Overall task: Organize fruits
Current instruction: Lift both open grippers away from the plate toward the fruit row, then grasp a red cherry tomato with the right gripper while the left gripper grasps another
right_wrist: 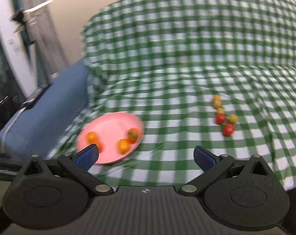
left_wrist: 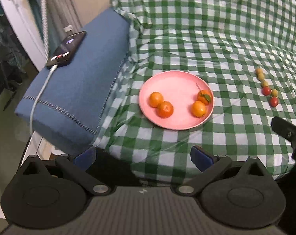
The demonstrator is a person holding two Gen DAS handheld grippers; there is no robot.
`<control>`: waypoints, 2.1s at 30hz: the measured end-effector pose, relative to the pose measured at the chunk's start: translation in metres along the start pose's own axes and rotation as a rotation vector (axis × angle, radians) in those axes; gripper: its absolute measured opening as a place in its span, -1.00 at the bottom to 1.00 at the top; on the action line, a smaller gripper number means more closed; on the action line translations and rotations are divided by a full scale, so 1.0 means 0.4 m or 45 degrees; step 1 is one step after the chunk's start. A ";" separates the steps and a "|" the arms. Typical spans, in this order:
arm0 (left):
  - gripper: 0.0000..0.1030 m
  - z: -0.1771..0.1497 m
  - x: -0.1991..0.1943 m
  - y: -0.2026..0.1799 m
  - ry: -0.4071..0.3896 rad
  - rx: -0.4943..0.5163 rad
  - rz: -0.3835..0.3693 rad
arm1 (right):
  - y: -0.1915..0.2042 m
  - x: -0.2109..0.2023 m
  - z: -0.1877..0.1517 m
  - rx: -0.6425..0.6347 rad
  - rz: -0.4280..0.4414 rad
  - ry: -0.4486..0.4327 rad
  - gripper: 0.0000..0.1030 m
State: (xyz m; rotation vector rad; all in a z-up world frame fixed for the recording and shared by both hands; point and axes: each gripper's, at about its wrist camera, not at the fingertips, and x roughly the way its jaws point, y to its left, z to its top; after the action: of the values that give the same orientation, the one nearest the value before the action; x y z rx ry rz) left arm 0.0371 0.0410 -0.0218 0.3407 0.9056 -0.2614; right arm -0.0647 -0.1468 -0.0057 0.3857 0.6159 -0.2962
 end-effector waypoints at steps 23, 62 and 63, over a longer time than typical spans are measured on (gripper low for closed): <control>1.00 0.235 0.237 -0.300 0.132 0.137 -0.029 | -0.412 0.474 0.015 0.019 -0.392 0.097 -0.38; 0.40 0.395 0.579 -0.775 0.374 -0.016 -0.479 | -0.577 0.472 0.061 0.143 -0.612 0.020 -0.36; 0.40 0.399 0.578 -0.781 0.371 -0.009 -0.474 | -0.577 0.473 0.062 0.140 -0.611 0.020 -0.35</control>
State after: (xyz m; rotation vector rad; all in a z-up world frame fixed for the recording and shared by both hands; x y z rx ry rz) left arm 0.1761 -0.3261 -0.1718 0.2030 1.2574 -0.5613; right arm 0.0071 -0.3916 -0.1625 0.3423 0.7060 -0.7885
